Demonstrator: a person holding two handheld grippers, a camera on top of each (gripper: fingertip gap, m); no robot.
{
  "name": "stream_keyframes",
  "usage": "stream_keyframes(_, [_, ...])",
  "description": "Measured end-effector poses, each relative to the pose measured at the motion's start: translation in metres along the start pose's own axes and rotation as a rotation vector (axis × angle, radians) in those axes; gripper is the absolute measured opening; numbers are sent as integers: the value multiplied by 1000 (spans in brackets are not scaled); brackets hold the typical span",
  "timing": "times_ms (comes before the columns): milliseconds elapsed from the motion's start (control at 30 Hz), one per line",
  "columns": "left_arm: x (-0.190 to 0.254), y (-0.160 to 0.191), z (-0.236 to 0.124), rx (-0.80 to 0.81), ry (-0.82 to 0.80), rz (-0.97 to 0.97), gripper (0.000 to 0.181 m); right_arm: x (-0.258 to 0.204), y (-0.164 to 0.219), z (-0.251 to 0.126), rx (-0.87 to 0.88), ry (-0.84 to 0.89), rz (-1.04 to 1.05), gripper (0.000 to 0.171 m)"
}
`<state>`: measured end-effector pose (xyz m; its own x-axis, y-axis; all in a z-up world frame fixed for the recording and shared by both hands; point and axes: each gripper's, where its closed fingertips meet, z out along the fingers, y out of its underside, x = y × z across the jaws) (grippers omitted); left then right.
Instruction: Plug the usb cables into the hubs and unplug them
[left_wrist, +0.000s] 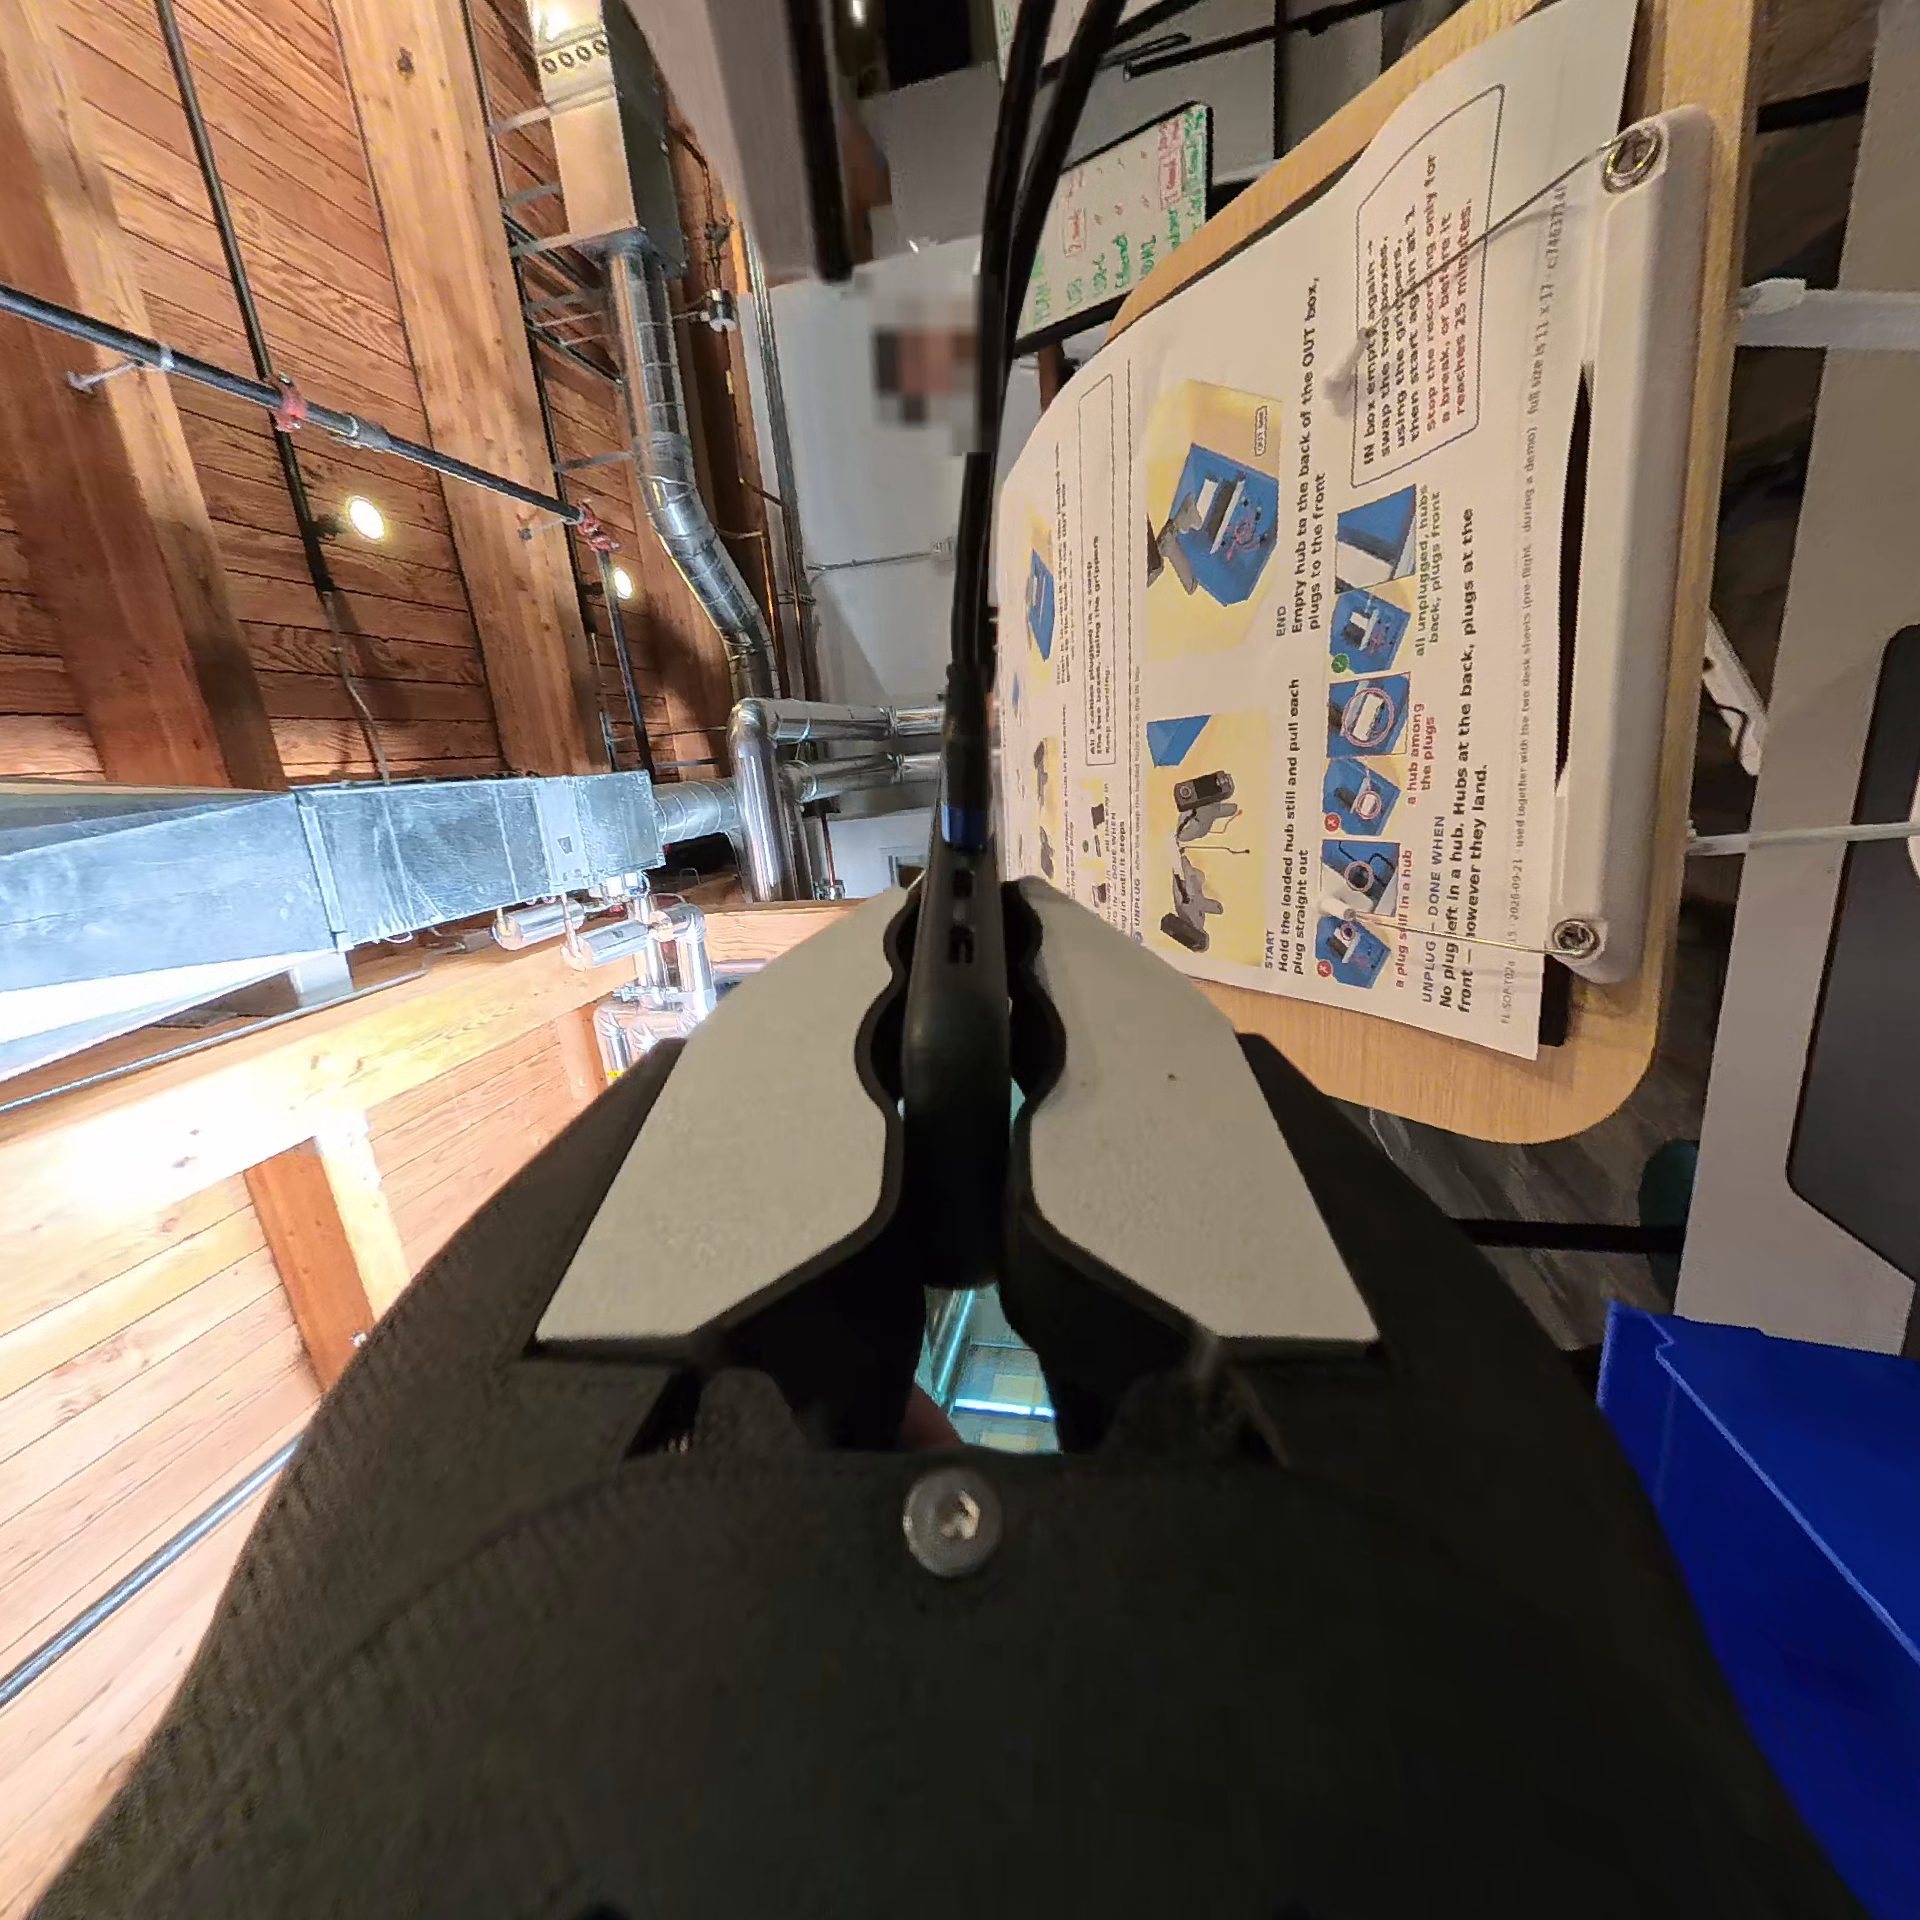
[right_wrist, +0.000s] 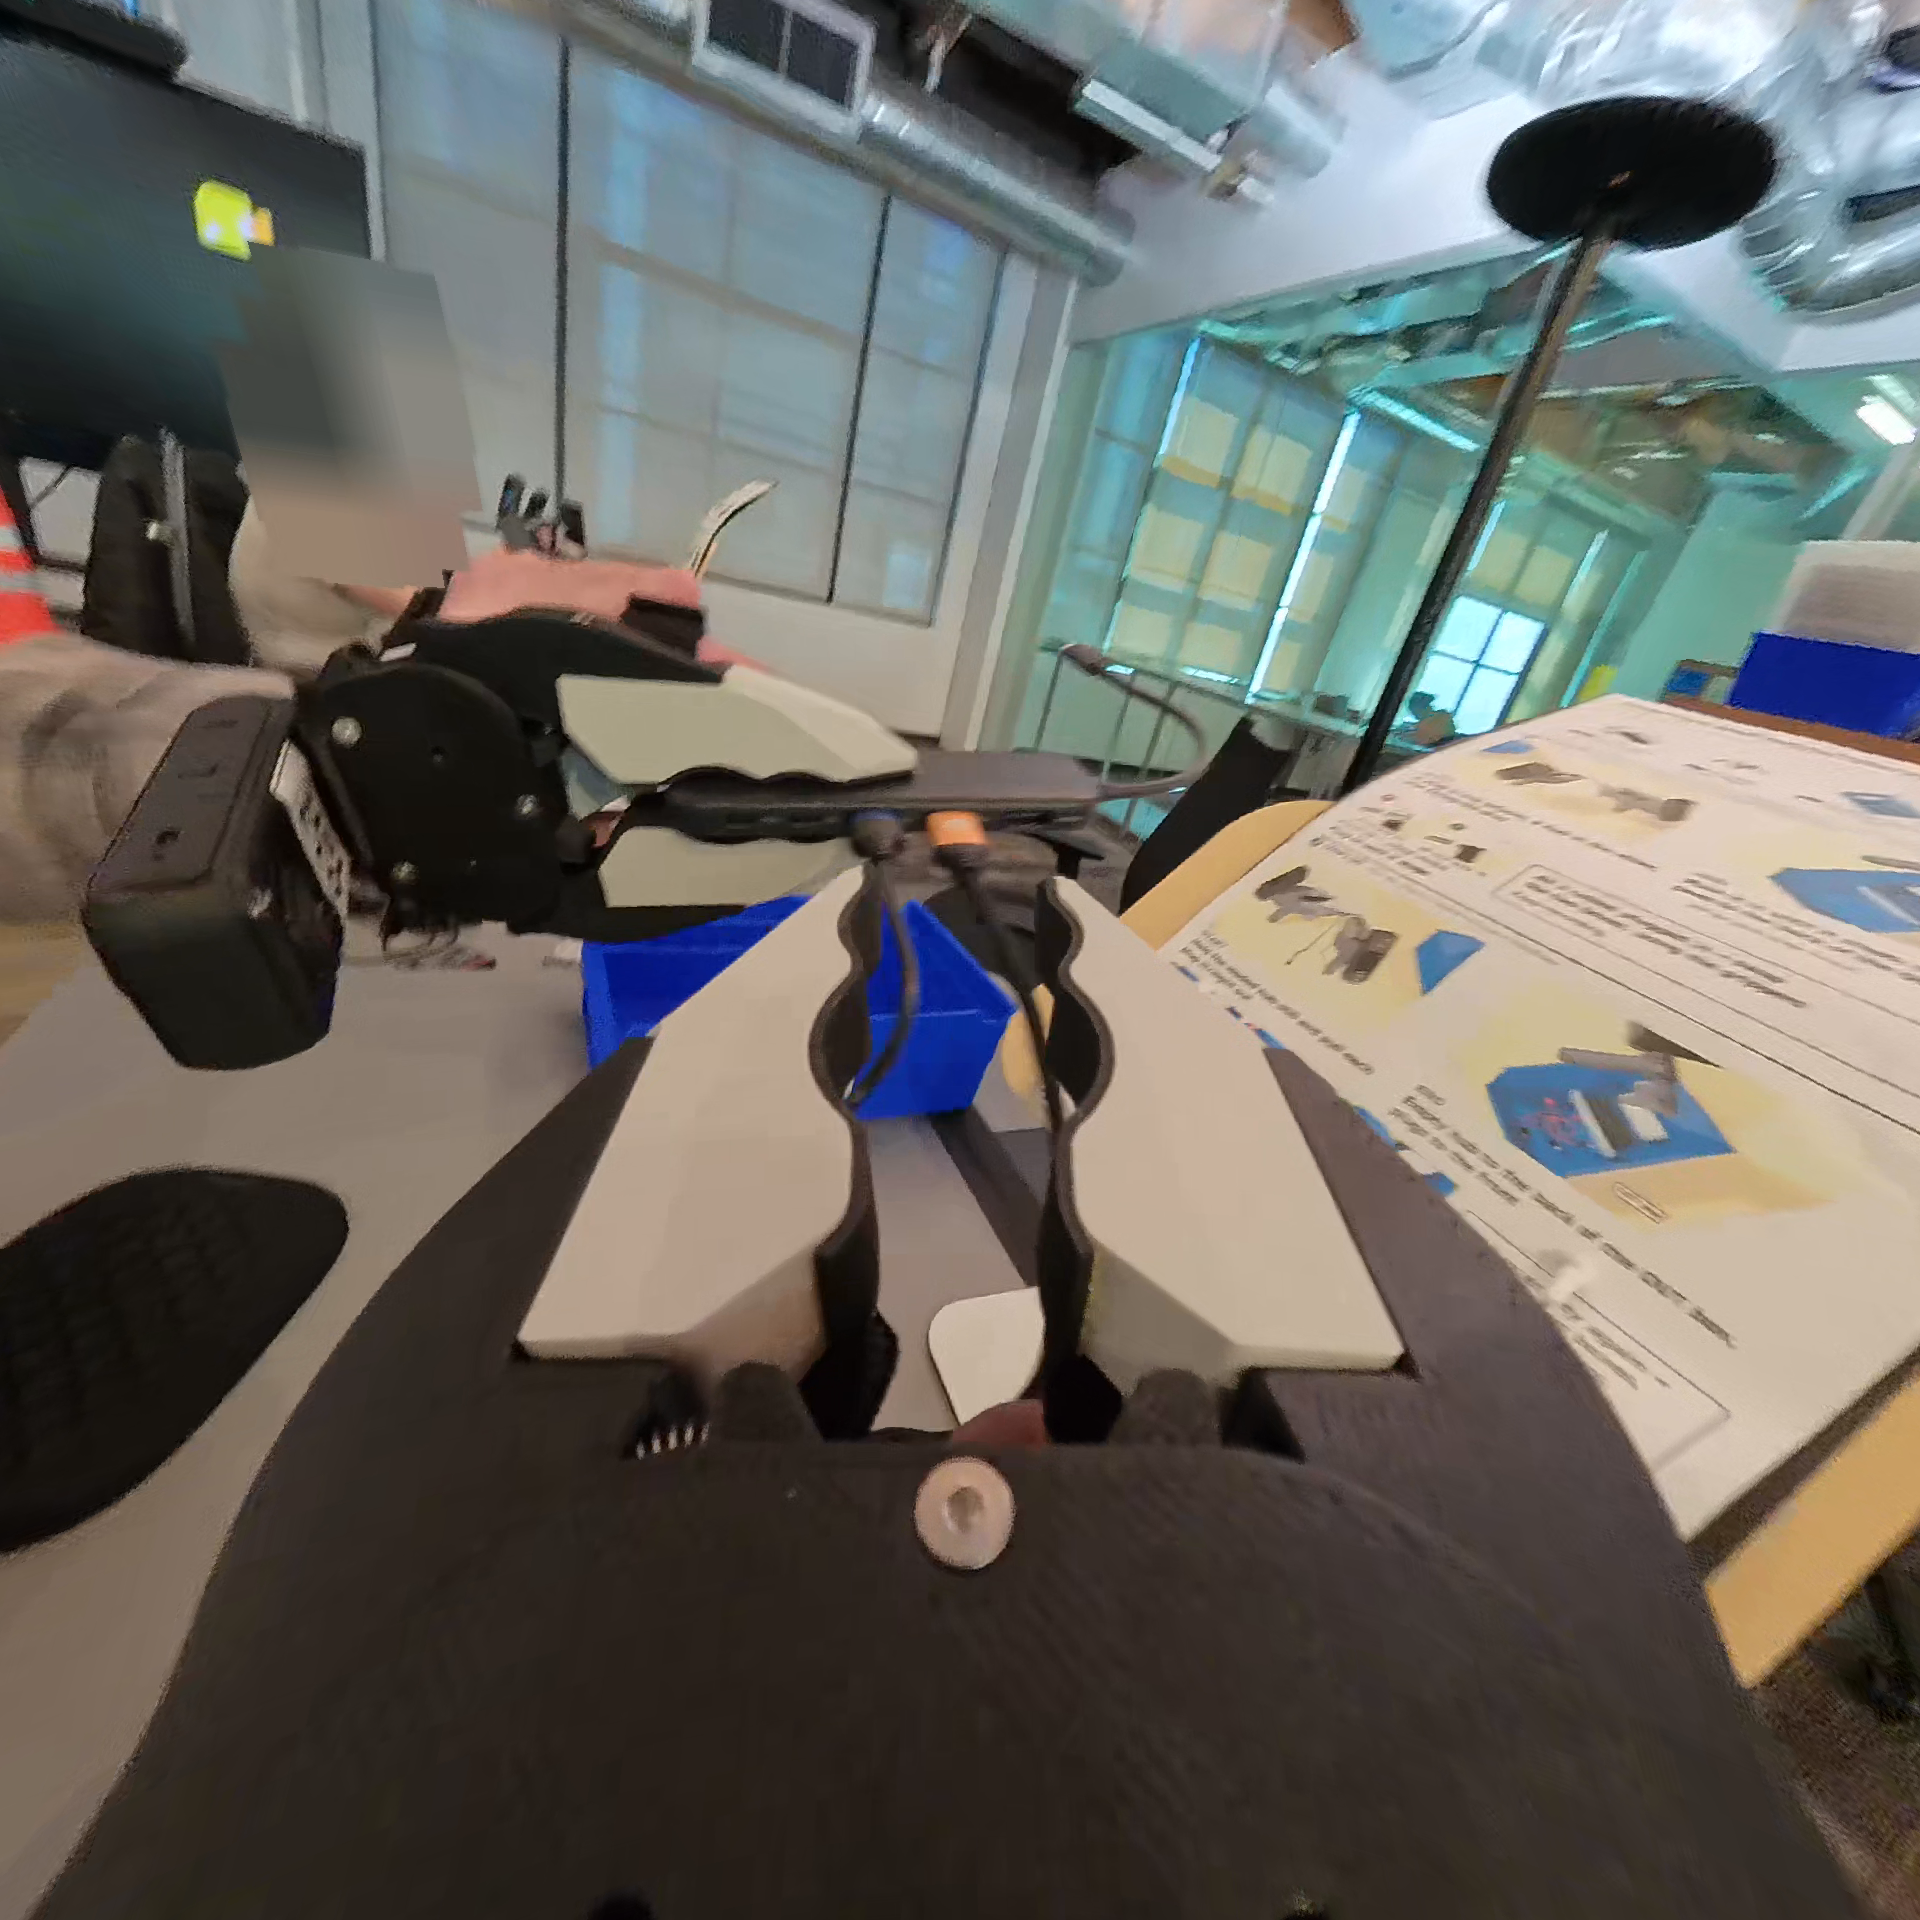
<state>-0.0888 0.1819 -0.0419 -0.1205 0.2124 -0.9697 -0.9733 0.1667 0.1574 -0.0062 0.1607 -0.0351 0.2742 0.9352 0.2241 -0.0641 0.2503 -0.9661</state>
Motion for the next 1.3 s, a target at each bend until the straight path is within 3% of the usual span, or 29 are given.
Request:
stream_keyframes(167, [-3, -8, -10, 65, -12, -22, 13, 22, 0, -19, 16, 58, 50, 28])
stream_keyframes(333, [-7, -20, -13, 99, -9, -6, 13, 2, 10, -1, -36, -26, 30, 33])
stream_keyframes(533, [-3, -34, -16, 143, 11, 4, 13, -5, 20, 13, -69, -44, 13, 26])
stream_keyframes(1000, [0, -31, -11, 91, 26, -24, 14, -9, 24, 32, -22, -31, 56, 13])
stream_keyframes(1300, [5, -24, -10, 64, 38, -54, 13, -7, 26, 39, 52, -32, 71, 13])
